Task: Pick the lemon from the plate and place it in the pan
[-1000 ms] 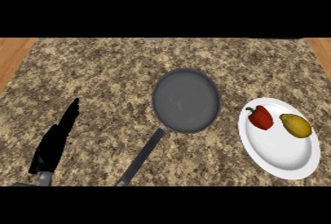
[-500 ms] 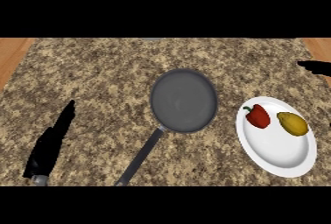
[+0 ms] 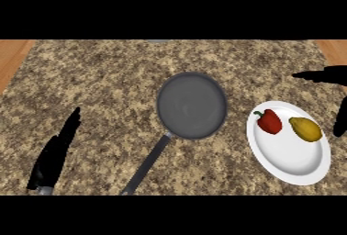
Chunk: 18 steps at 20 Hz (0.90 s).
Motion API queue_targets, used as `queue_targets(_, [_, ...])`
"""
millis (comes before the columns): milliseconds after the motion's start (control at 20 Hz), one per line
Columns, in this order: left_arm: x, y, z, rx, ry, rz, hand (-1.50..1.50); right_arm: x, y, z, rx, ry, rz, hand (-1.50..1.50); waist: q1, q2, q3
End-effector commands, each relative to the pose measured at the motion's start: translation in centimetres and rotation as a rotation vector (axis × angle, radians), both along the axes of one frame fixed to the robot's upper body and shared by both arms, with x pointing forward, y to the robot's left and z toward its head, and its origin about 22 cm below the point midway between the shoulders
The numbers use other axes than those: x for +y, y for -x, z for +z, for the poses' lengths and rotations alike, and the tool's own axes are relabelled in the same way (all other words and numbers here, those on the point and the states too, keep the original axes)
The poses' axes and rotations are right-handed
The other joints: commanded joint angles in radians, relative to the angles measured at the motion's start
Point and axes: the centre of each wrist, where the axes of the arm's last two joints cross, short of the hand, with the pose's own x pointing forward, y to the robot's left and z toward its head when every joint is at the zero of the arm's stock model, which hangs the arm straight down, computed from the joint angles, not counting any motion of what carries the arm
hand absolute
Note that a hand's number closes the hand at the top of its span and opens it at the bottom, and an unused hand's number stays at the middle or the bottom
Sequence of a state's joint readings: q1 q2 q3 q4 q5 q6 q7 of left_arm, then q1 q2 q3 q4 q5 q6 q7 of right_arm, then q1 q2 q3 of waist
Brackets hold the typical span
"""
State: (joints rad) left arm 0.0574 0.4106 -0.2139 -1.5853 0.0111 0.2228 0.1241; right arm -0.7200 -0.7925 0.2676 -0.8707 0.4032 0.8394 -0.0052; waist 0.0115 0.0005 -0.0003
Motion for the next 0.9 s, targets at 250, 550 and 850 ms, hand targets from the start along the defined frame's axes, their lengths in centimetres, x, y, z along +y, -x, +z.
queue_targets(250, [0.8, -0.2, 0.2, -0.008, 0.007, -0.003, 0.00, 2.9, -0.6, -1.4, 0.079, 0.101, 0.034, -1.50, -0.006, -0.001, 0.000])
queue_targets(550, [0.9, -1.1, -1.0, 0.018, -0.010, 0.004, 0.00, 3.9, 0.6, -3.7, 0.107, 0.174, 0.051, -1.50, -0.011, 0.000, 0.000])
queue_targets(850, [0.7, 0.4, -0.7, 0.020, -0.001, 0.009, 0.00, 3.7, 0.5, -3.5, 0.117, 0.223, 0.029, -1.50, -0.006, -0.001, 0.000])
